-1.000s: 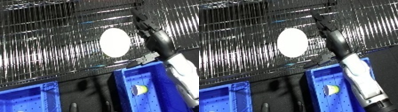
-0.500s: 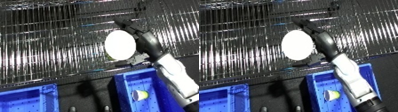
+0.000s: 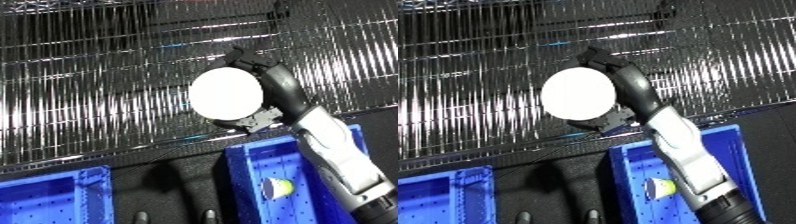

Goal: Pick up the object and place it into the box

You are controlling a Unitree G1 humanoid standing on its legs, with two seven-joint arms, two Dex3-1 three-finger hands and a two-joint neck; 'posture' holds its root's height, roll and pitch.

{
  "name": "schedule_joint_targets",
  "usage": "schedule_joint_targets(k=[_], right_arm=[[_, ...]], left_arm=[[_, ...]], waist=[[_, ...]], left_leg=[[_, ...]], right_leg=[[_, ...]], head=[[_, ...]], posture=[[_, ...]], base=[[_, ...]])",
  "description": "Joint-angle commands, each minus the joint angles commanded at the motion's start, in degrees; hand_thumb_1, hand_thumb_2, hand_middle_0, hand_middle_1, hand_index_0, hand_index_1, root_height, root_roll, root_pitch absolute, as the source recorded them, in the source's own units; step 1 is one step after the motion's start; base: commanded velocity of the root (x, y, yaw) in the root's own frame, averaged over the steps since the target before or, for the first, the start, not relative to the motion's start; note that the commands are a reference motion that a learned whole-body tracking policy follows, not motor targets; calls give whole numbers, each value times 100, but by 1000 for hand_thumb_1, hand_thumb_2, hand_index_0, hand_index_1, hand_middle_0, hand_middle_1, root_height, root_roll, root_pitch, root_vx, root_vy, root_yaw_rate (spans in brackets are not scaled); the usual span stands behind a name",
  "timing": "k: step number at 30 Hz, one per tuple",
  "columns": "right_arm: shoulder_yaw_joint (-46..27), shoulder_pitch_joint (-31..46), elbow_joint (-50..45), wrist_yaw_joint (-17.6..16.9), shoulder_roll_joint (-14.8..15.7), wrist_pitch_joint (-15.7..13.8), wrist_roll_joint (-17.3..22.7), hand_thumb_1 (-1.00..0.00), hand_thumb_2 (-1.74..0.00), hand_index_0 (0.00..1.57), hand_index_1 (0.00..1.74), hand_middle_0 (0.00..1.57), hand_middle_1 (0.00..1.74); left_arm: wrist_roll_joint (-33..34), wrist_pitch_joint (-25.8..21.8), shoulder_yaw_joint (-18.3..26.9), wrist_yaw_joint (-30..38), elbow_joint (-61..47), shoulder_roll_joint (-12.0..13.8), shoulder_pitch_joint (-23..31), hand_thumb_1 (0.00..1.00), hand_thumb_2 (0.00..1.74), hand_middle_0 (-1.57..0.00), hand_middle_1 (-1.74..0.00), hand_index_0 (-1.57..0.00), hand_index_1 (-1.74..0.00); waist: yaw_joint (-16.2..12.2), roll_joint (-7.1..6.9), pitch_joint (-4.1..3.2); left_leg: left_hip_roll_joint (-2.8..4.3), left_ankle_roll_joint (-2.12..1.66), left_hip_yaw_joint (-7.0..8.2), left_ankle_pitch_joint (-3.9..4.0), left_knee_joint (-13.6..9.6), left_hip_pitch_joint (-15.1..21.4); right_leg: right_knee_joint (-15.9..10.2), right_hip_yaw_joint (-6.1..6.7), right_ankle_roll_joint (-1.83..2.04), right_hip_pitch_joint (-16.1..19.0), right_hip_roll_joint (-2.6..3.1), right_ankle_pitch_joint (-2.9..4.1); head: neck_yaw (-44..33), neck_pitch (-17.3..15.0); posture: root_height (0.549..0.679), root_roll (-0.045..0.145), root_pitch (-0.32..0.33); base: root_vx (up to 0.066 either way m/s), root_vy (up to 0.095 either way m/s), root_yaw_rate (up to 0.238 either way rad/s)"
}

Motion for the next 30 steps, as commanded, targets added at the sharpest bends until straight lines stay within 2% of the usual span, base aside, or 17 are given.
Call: schedule_joint_targets(k=[3,7,11,12,13,14,15,18,20,21,23,24,28,30], right_arm=[[-54,112,-138,-26,-34,-13,-77,-950,-1653,1492,1653,1492,1653],[-267,464,-643,-258,-181,-72,-197,-950,-1653,1492,1653,1492,1653],[-541,894,-1172,-454,-287,-119,-233,-950,-1653,1492,1653,1492,1653],[-784,1280,-1590,-617,-334,-155,-266,-950,-1653,1492,1653,1492,1653],[-784,1280,-1590,-617,-334,-155,-266,-950,-1653,1492,1653,1492,1653],[-1037,1671,-1970,-774,-359,-203,-356,-950,-1653,1492,1653,1492,1653],[-1037,1671,-1970,-774,-359,-203,-356,-950,-1653,1492,1653,1492,1653],[-1475,2351,-2569,-1075,-398,-288,-532,-950,-1653,1492,1653,1492,1653],[-1567,2500,-2675,-1139,-402,-308,-530,-950,-1653,1492,1653,1492,1653],[-1746,2799,-2799,-1248,-391,-384,-512,-950,-1653,1492,1653,1492,1653],[-1833,2955,-2850,-1304,-377,-422,-506,-950,-1653,1492,1653,1492,1653],[-2037,3316,-2946,-1390,-337,-504,-470,-950,-1653,1492,1653,1492,1653],[-2327,3804,-2992,-1447,-254,-626,-334,-950,-1653,1492,1653,1492,1653],[-2553,4240,-2915,-1432,-114,-778,-178,-950,-1653,1492,1653,1492,1653]], left_arm=[[8,-22,40,-4,49,-12,24,0,0,0,0,0,0],[-2,-9,183,25,133,-24,89,0,0,0,0,0,0],[-6,-17,335,40,214,-36,156,0,0,0,0,0,0],[-22,-30,449,58,264,-51,202,0,0,0,0,0,0],[-22,-30,449,58,264,-51,202,0,0,0,0,0,0],[-46,-53,558,67,298,-63,245,0,0,0,0,0,0],[-46,-53,558,67,298,-63,245,0,0,0,0,0,0],[-19,-126,769,38,344,-95,316,0,0,0,0,0,0],[-7,-149,807,30,362,-106,326,0,0,0,0,0,0],[3,-188,864,32,393,-128,334,0,0,0,0,0,0],[5,-201,887,39,406,-137,336,0,0,0,0,0,0],[4,-216,939,59,433,-155,345,0,0,0,0,0,0],[15,-239,1012,68,500,-178,368,0,0,0,0,0,0],[45,-254,1098,55,588,-192,385,0,0,0,0,0,0]], waist=[[-42,-26,0],[-164,-96,0],[-283,-163,0],[-379,-214,0],[-379,-214,0],[-473,-263,0],[-473,-263,0],[-640,-366,0],[-679,-391,0],[-755,-438,0],[-792,-460,0],[-875,-505,0],[-980,-553,0],[-1069,-588,0]], left_leg=[[21,-15,8,51,-139,102],[69,-35,42,111,-324,264],[101,-42,72,113,-391,365],[121,-45,95,107,-424,438],[121,-45,95,107,-424,438],[145,-46,124,99,-452,510],[145,-46,124,99,-452,510],[202,-48,180,102,-560,683],[216,-52,192,105,-589,724],[237,-54,210,112,-652,813],[245,-56,218,116,-684,858],[257,-58,231,125,-762,972],[266,-65,249,129,-863,1135],[270,-68,275,124,-942,1282]], right_leg=[[-112,11,9,83,23,36],[-270,45,23,214,72,81],[-344,76,29,299,106,91],[-397,106,34,359,138,102],[-397,106,34,359,138,102],[-454,136,39,419,171,117],[-454,136,39,419,171,117],[-605,185,60,566,232,164],[-639,198,64,603,245,173],[-705,228,72,683,276,186],[-738,242,76,724,288,193],[-823,269,88,826,317,214],[-946,289,111,977,345,242],[-1071,308,133,1121,369,272]], head=[[-40,28],[-236,74],[-432,62],[-553,9],[-553,9],[-635,-4],[-635,-4],[-782,-115],[-821,-109],[-916,-177],[-963,-212],[-1016,-286],[-1048,-378],[-1008,-508]], posture=[[607,72,143],[611,71,140],[614,72,135],[615,72,131],[615,72,131],[617,72,127],[617,72,127],[621,71,119],[622,70,117],[623,69,112],[624,69,109],[627,68,103],[630,68,93],[633,68,84]], base=[[-30,-7,-52],[-34,-1,-110],[-23,0,-124],[-19,-3,-145],[-19,-3,-145],[-22,-6,-146],[-22,-6,-146],[-29,-15,-141],[-26,-23,-130],[-21,-21,-121],[-20,-21,-119],[-8,-18,-121],[2,-15,-114],[2,-21,-101]])
